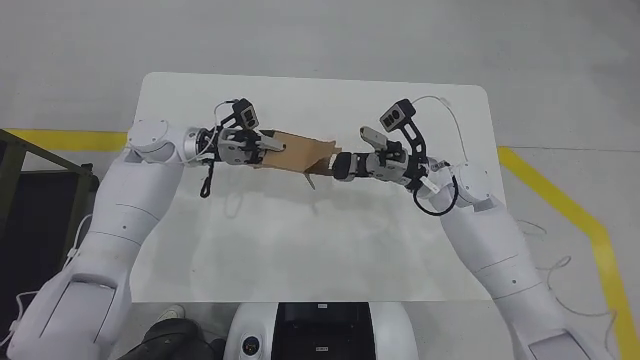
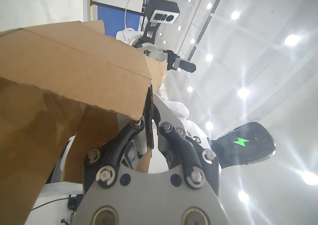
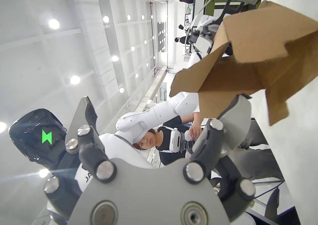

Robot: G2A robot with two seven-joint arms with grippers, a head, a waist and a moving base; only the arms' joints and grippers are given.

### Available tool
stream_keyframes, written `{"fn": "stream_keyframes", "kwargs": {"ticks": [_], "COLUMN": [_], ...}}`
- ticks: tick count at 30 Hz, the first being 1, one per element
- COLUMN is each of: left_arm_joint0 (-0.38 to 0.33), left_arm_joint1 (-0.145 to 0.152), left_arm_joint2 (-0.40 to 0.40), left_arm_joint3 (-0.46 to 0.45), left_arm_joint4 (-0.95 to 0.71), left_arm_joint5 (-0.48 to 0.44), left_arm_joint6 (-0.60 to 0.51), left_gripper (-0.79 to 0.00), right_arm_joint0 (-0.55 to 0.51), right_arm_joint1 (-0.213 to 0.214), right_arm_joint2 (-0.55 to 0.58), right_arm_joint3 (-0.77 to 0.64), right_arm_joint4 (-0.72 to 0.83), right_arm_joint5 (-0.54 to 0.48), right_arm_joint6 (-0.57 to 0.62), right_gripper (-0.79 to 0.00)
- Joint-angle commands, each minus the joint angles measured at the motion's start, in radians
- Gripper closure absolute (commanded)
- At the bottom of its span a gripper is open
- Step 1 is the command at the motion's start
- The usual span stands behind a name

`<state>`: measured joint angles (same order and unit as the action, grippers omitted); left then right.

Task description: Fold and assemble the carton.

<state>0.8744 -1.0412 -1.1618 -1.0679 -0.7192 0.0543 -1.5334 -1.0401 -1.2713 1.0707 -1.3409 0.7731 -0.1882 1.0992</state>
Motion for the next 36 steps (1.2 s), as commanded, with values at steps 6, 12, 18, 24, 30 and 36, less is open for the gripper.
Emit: {"fn": "stream_keyframes", "kwargs": {"ticks": [6, 12, 18, 24, 30, 36], "left_arm_joint0": [-0.010, -0.012, -0.008, 0.000, 0.003, 0.001], "left_arm_joint1": [0.003, 0.006, 0.017, 0.036, 0.053, 0.071], "left_arm_joint2": [0.028, 0.054, 0.081, 0.109, 0.133, 0.151], "left_arm_joint3": [0.005, -0.003, -0.024, -0.053, -0.086, -0.103], "left_arm_joint4": [-0.021, -0.046, -0.029, -0.029, -0.082, -0.109], "left_arm_joint5": [0.005, 0.014, 0.009, 0.012, 0.017, 0.009], "left_arm_joint6": [-0.003, -0.003, -0.003, -0.003, -0.003, -0.003], "left_gripper": [0.000, 0.000, 0.000, 0.000, 0.000, 0.000], "right_arm_joint0": [0.006, 0.010, 0.029, 0.048, 0.071, 0.091], "right_arm_joint1": [-0.009, -0.015, -0.020, -0.023, -0.032, -0.043], "right_arm_joint2": [-0.030, -0.045, -0.040, -0.036, -0.056, -0.078], "right_arm_joint3": [0.017, 0.021, 0.044, 0.064, 0.096, 0.128], "right_arm_joint4": [0.010, 0.007, 0.008, -0.002, -0.008, 0.021], "right_arm_joint5": [-0.002, -0.009, -0.034, -0.050, -0.049, -0.042], "right_arm_joint6": [0.014, 0.012, -0.004, -0.009, -0.002, 0.027], "right_gripper": [-0.785, -0.785, -0.785, -0.785, -0.785, -0.785]}}
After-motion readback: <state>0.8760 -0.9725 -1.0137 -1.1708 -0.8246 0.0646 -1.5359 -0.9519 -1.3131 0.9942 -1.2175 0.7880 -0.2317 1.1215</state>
